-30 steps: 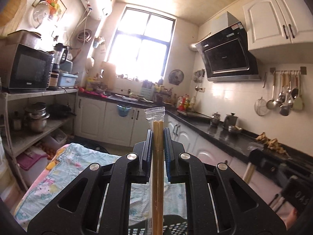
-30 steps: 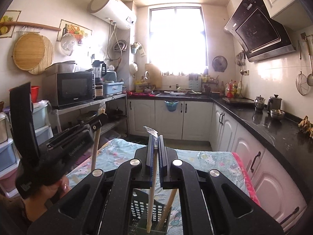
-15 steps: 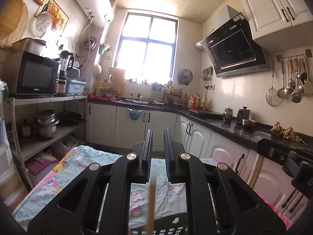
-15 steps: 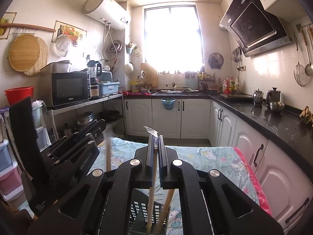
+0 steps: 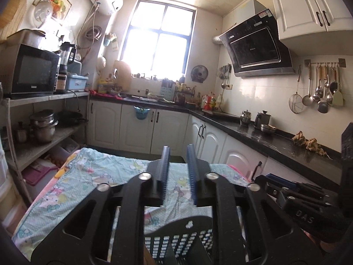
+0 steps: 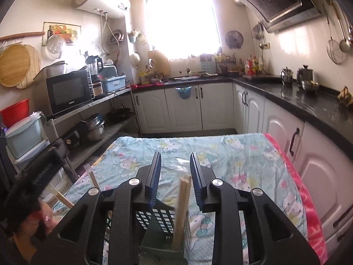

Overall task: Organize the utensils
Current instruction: 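Drop the chopsticks into the caddy and open both grippers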

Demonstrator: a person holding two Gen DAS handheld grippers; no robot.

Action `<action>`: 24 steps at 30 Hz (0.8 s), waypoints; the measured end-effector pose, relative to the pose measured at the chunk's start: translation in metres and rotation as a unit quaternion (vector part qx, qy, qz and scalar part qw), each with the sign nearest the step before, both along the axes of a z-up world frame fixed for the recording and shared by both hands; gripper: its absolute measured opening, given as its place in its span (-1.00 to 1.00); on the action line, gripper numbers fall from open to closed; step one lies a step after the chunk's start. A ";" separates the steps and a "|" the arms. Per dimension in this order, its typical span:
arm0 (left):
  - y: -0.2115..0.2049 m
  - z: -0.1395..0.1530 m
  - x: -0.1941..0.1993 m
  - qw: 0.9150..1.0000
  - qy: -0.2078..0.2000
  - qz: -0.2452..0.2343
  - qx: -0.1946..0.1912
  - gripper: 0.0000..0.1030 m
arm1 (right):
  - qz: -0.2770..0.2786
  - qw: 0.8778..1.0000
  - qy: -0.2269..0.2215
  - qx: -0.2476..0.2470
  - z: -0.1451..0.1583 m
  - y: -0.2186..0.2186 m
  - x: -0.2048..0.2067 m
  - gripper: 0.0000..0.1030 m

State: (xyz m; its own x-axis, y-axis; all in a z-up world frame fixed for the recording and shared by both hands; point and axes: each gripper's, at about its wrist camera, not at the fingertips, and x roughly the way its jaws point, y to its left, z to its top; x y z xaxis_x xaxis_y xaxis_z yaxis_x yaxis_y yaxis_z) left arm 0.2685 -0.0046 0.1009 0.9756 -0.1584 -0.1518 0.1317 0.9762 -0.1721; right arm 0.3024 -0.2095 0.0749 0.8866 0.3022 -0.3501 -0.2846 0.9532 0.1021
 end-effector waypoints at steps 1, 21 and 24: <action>0.001 0.000 -0.002 1.000 0.003 -0.003 -0.003 -0.64 | -0.004 1.000 0.002 0.000 0.000 -0.002 -0.002 -0.33; 0.025 0.012 -0.060 0.997 0.048 -0.039 -0.037 0.48 | -0.023 0.998 -0.013 -0.053 0.004 -0.009 -0.058 0.58; 0.025 0.010 -0.068 0.997 0.057 -0.043 -0.032 0.62 | -0.018 0.998 -0.012 -0.057 0.004 -0.008 -0.066 0.63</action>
State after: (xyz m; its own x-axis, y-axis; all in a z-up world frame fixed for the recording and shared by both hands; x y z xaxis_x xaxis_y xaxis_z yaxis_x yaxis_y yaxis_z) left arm 0.2007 0.0204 0.1109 0.9348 -0.2542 -0.2481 0.1908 0.9485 -0.2529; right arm 0.2363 -0.2173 0.0785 0.9048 0.2291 -0.3590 -0.2504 0.9681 -0.0132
